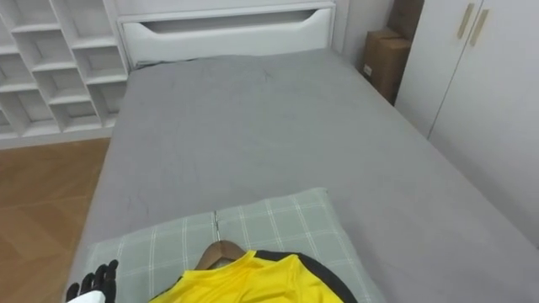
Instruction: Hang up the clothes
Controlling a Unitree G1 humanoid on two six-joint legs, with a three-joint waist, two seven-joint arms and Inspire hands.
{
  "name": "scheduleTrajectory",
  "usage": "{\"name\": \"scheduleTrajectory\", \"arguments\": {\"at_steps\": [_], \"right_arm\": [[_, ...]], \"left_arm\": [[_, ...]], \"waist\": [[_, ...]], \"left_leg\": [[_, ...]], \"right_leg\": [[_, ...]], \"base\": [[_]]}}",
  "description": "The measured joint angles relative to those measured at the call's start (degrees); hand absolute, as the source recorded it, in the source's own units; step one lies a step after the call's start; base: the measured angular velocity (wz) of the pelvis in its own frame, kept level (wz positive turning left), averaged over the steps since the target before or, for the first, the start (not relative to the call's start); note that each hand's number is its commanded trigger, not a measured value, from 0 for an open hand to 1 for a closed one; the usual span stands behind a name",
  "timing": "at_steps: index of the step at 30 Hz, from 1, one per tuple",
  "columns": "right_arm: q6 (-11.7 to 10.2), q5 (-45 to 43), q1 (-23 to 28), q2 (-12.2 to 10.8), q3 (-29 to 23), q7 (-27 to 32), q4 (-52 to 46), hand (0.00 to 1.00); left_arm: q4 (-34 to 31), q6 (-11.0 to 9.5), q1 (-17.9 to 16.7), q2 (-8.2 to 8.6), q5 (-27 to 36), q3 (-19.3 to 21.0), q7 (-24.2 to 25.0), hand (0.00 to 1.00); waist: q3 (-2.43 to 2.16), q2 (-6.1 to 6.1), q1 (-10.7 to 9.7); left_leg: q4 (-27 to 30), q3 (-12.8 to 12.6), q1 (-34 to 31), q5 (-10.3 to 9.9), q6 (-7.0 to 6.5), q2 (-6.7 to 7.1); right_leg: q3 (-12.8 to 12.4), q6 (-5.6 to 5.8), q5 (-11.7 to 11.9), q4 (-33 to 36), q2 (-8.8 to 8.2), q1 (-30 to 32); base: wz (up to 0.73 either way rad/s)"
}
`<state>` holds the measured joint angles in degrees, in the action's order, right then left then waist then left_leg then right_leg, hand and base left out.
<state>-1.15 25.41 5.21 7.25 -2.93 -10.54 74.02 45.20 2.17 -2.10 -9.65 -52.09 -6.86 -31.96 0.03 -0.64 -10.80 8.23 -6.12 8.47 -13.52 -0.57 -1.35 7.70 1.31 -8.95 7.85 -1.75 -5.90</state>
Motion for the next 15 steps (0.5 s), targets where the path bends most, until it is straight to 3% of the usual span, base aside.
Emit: {"name": "scheduleTrajectory", "arguments": {"at_steps": [15], "right_arm": [[0.0,1.3,0.4,0.0,-1.1,-0.1,-0.2,0.00]], "left_arm": [[2.7,-0.1,0.0,1.56,0.0,-0.2,0.3,0.00]], "waist": [[0.14,-0.68,-1.6]], "left_leg": [[-0.2,-1.7,0.0,0.0,-0.01,-0.24]], "right_leg": [[-1.9,-0.03,0.6,0.5,0.42,1.1]], "base": [[-0.06]]}}
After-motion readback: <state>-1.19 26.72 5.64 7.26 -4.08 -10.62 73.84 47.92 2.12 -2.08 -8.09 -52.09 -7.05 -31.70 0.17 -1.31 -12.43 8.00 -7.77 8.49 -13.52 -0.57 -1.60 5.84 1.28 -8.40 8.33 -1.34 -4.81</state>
